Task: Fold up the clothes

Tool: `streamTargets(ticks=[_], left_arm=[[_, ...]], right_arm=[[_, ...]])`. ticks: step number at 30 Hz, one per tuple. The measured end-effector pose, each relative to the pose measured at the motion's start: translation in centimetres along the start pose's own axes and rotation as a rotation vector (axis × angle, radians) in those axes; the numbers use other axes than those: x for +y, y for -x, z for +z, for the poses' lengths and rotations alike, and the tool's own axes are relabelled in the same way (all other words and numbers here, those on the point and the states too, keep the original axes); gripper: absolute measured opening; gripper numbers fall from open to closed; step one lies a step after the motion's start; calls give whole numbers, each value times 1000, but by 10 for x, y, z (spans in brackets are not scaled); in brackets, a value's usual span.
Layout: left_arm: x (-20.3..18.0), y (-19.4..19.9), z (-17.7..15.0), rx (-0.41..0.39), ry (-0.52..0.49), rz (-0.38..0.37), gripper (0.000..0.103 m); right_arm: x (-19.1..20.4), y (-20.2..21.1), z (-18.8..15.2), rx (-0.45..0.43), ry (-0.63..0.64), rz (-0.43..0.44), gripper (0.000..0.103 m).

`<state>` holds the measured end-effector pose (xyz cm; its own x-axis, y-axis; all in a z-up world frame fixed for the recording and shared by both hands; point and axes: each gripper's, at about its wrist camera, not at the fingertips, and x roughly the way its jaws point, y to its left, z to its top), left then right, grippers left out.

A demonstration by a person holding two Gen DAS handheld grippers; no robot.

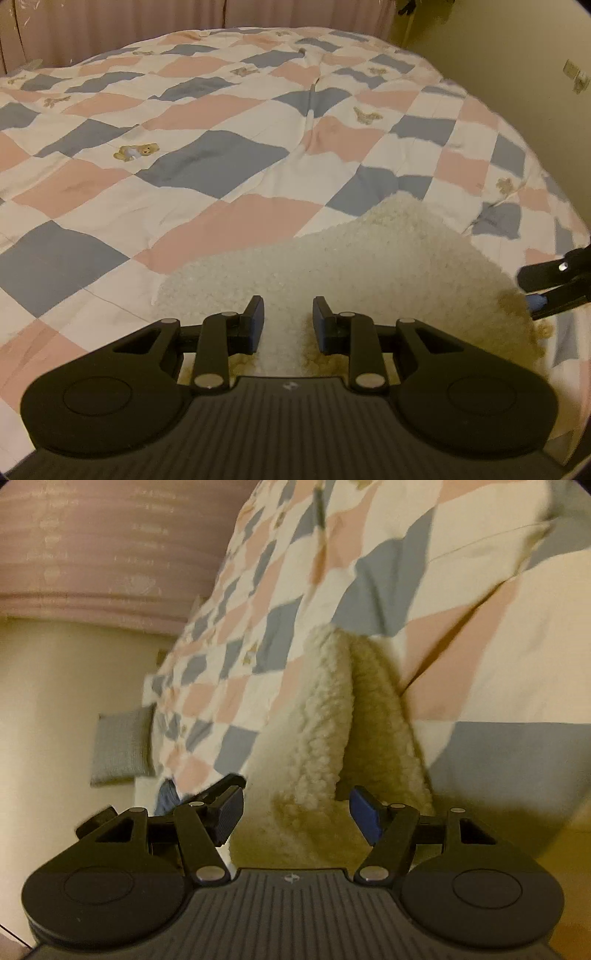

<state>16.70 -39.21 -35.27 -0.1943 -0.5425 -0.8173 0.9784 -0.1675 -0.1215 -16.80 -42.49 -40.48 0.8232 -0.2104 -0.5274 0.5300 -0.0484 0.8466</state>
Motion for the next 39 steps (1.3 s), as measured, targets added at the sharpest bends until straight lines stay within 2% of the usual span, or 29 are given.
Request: streamTargets(ticks=[1, 2, 5, 7, 8, 9, 13, 14, 15, 16, 18, 21, 24, 26, 27, 30, 32, 33, 35, 37, 39], left_arm=[[-3, -1, 0, 2, -10, 3, 23], [-5, -1, 0, 3, -21, 6, 23], [-14, -16, -5, 50, -75, 31, 23], [-20, -26, -7, 81, -111, 47, 23], [-23, -31, -9, 97, -129, 55, 23], [-26, -36, -10, 113, -147, 64, 23], [-25, -38, -10, 114, -116, 74, 23], [-25, -37, -12, 111, -118, 77, 23], [-26, -37, -13, 108, -120, 80, 23], [-26, -37, -14, 105, -123, 82, 23], [-27, -38, -14, 105, -129, 88, 23], [-28, -38, -14, 106, -137, 96, 23], [-30, -41, -14, 116, -143, 104, 24], [-32, -46, -15, 138, -146, 107, 25], [-35, -47, -15, 141, -154, 114, 25], [-40, -50, -15, 141, -154, 147, 26], [-40, -53, -15, 140, -139, 166, 26], [-41, -54, -15, 140, -135, 176, 26], [-42, -55, -14, 144, -136, 185, 26], [-43, -53, -13, 144, -141, 189, 25], [-44, -52, -14, 138, -158, 191, 25]], right_arm=[[1, -9, 1, 11, 26, -40, 27], [0, -17, 2, 21, 31, -68, 21], [-9, -28, 7, 0, -15, -99, 21], [-15, -32, 9, 27, -27, -118, 25], [-16, -32, 11, 47, -42, -108, 39], [-18, -32, 13, 67, -58, -94, 45], [-22, 9, 26, -72, -91, -27, 42], [-30, 12, 30, -66, -115, -47, 26], [-39, 13, 34, -49, -139, -72, 6], [-47, 15, 39, -31, -163, -96, 4], [-63, -1, 41, 71, -181, -97, 4], [-69, -29, 43, 184, -180, 15, 4], [-69, -62, 42, 369, -167, 69, 4], [-75, -75, 38, 492, -150, 39, 0], [-78, -74, 37, 515, -135, 20, 0], [-75, -56, 34, 475, -38, -41, 0], [-70, -48, 26, 463, 70, -163, 0], [-67, -48, 15, 507, 138, -254, 3], [-56, -43, -16, 535, 300, -366, 1], [-40, -18, -25, 360, 309, -401, 12], [-12, 13, -28, 132, 317, -400, 12]])
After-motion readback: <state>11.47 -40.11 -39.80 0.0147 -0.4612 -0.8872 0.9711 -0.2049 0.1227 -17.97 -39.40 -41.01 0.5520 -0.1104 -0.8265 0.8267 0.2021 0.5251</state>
